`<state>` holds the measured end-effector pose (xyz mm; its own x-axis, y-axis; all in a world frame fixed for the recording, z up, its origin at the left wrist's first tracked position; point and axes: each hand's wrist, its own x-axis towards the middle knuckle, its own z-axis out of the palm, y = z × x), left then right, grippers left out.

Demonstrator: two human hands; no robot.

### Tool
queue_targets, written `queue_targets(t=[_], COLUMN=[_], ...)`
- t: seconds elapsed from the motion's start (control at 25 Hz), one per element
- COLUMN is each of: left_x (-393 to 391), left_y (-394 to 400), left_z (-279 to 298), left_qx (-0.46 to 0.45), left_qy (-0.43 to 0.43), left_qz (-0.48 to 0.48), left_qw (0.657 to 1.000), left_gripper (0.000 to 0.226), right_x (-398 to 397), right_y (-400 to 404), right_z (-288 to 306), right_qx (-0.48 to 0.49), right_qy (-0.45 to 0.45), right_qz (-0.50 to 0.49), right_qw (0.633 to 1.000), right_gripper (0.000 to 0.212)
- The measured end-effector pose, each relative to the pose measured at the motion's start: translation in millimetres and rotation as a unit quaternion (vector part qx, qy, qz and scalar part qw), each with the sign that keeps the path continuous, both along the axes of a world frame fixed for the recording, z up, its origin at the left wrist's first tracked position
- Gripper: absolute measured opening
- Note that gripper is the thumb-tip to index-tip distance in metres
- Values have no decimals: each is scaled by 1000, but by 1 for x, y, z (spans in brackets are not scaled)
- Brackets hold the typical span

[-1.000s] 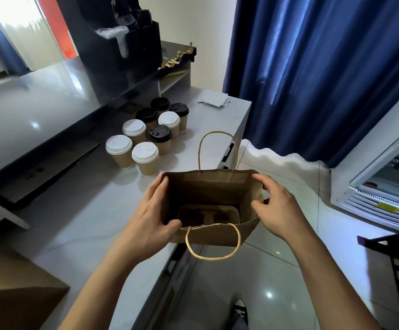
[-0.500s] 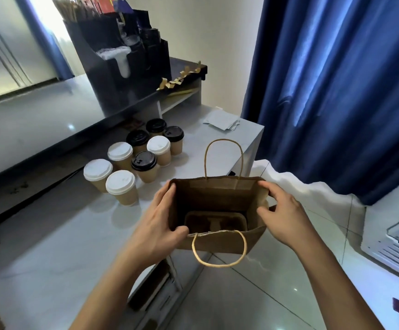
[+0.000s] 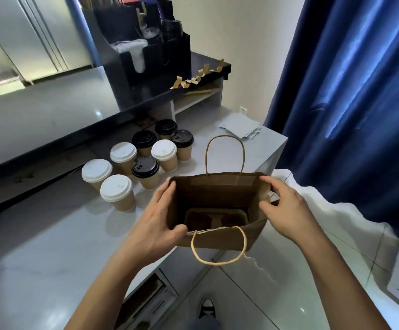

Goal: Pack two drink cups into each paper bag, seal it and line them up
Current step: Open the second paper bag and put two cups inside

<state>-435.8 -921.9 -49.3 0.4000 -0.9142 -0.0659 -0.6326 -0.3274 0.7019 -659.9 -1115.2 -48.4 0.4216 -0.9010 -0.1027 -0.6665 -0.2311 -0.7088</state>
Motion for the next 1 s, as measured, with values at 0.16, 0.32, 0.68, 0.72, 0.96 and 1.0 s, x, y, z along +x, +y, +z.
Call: queue_targets(t=[0.16,0.32,0.68,0.72,0.96,1.0], left_x=[13,25,31,29,22,20], left_y=[-16,-34,-60,-62,-81,-84], left_z=[-3,-4,-7,-5,-7,-7], left_qx=[3,10,-10,-9,5,6], left_qy=[3,16,22,23,21,23], left_qz=[34,74,148,158,255,277], left_qw=[999,997,989,987,967,961], left_gripper=[97,98,102,102,100,99], right_x=[31,66,125,132,175,180], right_y=[-35,-70,-124,-129,-167,-174], right_z=[-1,6,9,9,6,5], right_qx=[10,7,23,24,37,38], right_qy=[4,18,9,9,7,9], right_qz=[40,79,160,171,270,292], right_qw=[999,997,987,985,962,956], right_gripper=[60,60,58,57,55,54])
